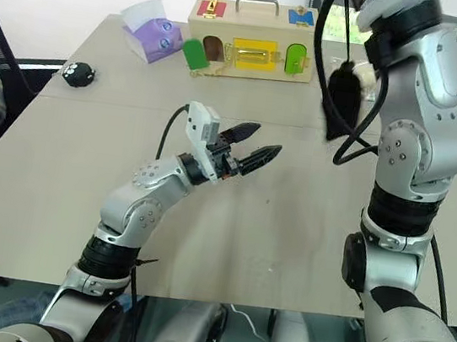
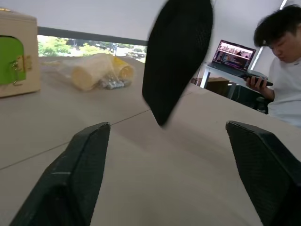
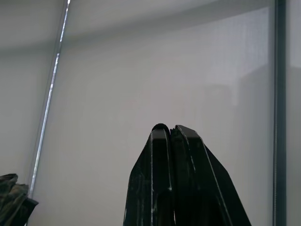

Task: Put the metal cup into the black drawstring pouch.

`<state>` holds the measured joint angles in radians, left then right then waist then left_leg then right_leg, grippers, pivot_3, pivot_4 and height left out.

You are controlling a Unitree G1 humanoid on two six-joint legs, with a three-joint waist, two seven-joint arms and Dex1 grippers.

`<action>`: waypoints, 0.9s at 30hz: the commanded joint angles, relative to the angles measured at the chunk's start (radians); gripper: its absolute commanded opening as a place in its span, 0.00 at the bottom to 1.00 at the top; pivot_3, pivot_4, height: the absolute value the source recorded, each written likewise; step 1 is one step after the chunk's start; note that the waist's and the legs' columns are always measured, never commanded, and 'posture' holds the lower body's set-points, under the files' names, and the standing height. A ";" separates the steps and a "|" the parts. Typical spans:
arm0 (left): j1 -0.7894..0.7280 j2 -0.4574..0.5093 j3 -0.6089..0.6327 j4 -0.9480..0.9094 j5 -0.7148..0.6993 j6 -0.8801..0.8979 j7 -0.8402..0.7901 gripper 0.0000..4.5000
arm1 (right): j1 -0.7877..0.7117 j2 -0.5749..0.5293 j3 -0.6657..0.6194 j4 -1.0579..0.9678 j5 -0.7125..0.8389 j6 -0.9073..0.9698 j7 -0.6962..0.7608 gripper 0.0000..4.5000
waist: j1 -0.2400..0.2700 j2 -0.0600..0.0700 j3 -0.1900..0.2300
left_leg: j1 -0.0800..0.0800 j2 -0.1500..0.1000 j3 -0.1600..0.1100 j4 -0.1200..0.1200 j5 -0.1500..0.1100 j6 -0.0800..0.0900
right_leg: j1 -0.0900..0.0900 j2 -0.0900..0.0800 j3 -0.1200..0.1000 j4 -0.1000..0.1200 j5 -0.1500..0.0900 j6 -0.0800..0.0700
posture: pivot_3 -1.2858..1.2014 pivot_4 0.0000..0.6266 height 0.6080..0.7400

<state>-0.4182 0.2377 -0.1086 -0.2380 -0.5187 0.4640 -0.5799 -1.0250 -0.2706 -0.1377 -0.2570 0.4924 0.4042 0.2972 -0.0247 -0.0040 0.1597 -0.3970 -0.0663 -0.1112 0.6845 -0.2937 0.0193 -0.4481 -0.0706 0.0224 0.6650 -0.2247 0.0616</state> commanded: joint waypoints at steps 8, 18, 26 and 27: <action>0.218 0.246 0.098 -0.162 -0.100 0.101 -0.157 0.85 | 0.047 -0.038 -0.003 -0.045 0.054 0.053 0.049 0.00 | -0.017 0.001 0.000 | 0.001 0.001 0.000 -0.001 0.000 0.000 | 0.000 0.000 0.000 0.001 0.000 0.000 | 0.52 0.24 0.77; 0.357 0.346 0.290 -0.025 -0.045 -0.011 -0.188 0.86 | 0.503 -0.223 -0.035 -0.104 0.097 0.181 0.207 0.63 | 0.008 0.000 -0.001 | 0.000 0.000 -0.001 -0.001 0.000 0.000 | 0.001 -0.001 -0.001 -0.002 0.000 0.000 | 0.52 0.24 0.77; 0.539 0.388 0.317 -0.003 0.070 -0.170 -0.232 0.86 | 0.856 -0.368 -0.109 0.063 0.043 0.029 0.436 0.82 | 0.011 0.002 0.000 | 0.002 0.001 0.001 -0.001 0.000 0.001 | 0.002 -0.001 0.001 -0.002 0.000 0.000 | 0.52 0.24 0.77; 0.563 0.388 0.317 0.009 0.091 -0.210 -0.239 0.86 | 0.900 -0.376 -0.108 0.084 0.036 -0.010 0.483 0.82 | 0.011 0.002 0.000 | 0.002 0.001 0.002 -0.001 0.000 0.001 | 0.002 -0.001 0.002 -0.002 0.000 0.000 | 0.52 0.24 0.77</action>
<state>0.1291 0.6169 0.1892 -0.2304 -0.4543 0.3190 -0.8052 -0.1461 -0.6308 -0.2264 -0.1704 0.5327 0.4607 0.7148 -0.0133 -0.0025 0.1599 -0.3940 -0.0650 -0.1093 0.6832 -0.2941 0.0199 -0.4454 -0.0712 0.0237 0.6637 -0.2246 0.0611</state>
